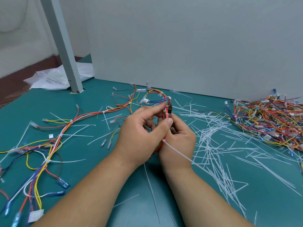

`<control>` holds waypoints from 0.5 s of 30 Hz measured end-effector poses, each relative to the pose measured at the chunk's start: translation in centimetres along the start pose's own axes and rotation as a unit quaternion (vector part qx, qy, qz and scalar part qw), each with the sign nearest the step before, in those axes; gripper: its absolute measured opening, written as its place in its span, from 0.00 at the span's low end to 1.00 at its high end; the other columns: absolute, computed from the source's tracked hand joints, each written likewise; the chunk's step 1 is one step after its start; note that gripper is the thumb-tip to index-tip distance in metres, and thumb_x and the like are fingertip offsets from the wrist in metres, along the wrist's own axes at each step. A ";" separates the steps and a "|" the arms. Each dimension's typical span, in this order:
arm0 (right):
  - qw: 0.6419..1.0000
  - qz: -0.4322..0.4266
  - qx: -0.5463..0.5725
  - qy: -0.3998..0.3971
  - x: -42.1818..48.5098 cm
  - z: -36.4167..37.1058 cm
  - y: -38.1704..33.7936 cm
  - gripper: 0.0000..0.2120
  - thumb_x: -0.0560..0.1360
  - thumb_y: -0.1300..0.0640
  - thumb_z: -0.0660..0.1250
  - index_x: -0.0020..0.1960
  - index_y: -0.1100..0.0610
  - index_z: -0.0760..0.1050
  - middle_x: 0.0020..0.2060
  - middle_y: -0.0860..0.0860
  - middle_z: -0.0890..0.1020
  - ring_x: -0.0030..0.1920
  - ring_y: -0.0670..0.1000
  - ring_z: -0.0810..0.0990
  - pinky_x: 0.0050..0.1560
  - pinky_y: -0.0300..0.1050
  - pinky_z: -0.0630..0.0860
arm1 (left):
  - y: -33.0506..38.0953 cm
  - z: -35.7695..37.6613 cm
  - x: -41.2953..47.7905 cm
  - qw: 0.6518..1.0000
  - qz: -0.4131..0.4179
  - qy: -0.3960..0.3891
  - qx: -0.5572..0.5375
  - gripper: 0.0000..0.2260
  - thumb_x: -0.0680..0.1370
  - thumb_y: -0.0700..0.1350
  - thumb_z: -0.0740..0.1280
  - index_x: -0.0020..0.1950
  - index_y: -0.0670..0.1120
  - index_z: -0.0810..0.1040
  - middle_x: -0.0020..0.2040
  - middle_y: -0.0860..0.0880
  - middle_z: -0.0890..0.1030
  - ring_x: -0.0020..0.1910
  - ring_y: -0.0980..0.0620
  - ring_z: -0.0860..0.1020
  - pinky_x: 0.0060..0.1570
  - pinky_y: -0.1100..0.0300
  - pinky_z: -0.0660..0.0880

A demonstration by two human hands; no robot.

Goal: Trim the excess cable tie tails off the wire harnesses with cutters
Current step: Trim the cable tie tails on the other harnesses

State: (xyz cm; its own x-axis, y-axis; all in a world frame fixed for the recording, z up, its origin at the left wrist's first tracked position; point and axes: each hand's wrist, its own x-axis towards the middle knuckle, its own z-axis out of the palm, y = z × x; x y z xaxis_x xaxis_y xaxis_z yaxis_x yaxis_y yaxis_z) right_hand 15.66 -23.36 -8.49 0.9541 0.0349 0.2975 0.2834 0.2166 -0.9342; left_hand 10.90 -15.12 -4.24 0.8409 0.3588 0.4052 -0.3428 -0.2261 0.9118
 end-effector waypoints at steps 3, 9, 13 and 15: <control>1.000 -0.003 -0.008 0.005 0.0 -0.1 0.1 0.10 0.74 0.54 0.72 0.54 0.49 0.87 0.42 0.52 0.88 0.41 0.50 0.81 0.46 0.65 0.83 | 0.0 0.0 0.0 1.000 -0.002 0.000 -0.001 0.20 0.71 0.56 0.70 0.63 0.62 0.80 0.55 0.48 0.83 0.42 0.36 0.79 0.49 0.39 0.80; 1.000 -0.005 -0.008 0.007 0.0 0.0 0.1 0.10 0.75 0.55 0.72 0.54 0.47 0.87 0.42 0.52 0.88 0.40 0.50 0.81 0.45 0.63 0.82 | -0.1 0.0 0.0 1.000 0.001 0.001 -0.002 0.20 0.71 0.56 0.70 0.63 0.61 0.81 0.55 0.48 0.83 0.42 0.36 0.79 0.49 0.39 0.79; 1.000 -0.009 -0.001 0.004 0.1 -0.1 0.1 0.10 0.72 0.53 0.72 0.53 0.51 0.87 0.38 0.48 0.86 0.39 0.47 0.80 0.40 0.53 0.80 | -0.2 0.0 0.0 1.000 0.002 0.004 -0.002 0.19 0.71 0.56 0.70 0.62 0.63 0.81 0.54 0.48 0.83 0.41 0.37 0.79 0.48 0.39 0.80; 1.000 -0.011 0.001 0.009 0.1 -0.1 0.1 0.12 0.71 0.51 0.72 0.53 0.51 0.86 0.39 0.47 0.86 0.39 0.47 0.80 0.41 0.51 0.80 | -0.2 0.0 0.0 1.000 0.000 0.002 -0.006 0.18 0.71 0.55 0.70 0.61 0.64 0.81 0.54 0.48 0.84 0.42 0.36 0.79 0.48 0.39 0.80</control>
State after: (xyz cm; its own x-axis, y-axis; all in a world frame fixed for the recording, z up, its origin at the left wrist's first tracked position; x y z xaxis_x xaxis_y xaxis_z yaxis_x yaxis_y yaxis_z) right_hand 15.77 -23.37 -8.60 0.9493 0.0135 0.3140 0.3037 0.2188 -0.9273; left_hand 10.99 -15.12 -4.46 0.8393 0.3630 0.4048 -0.3474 -0.2148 0.9128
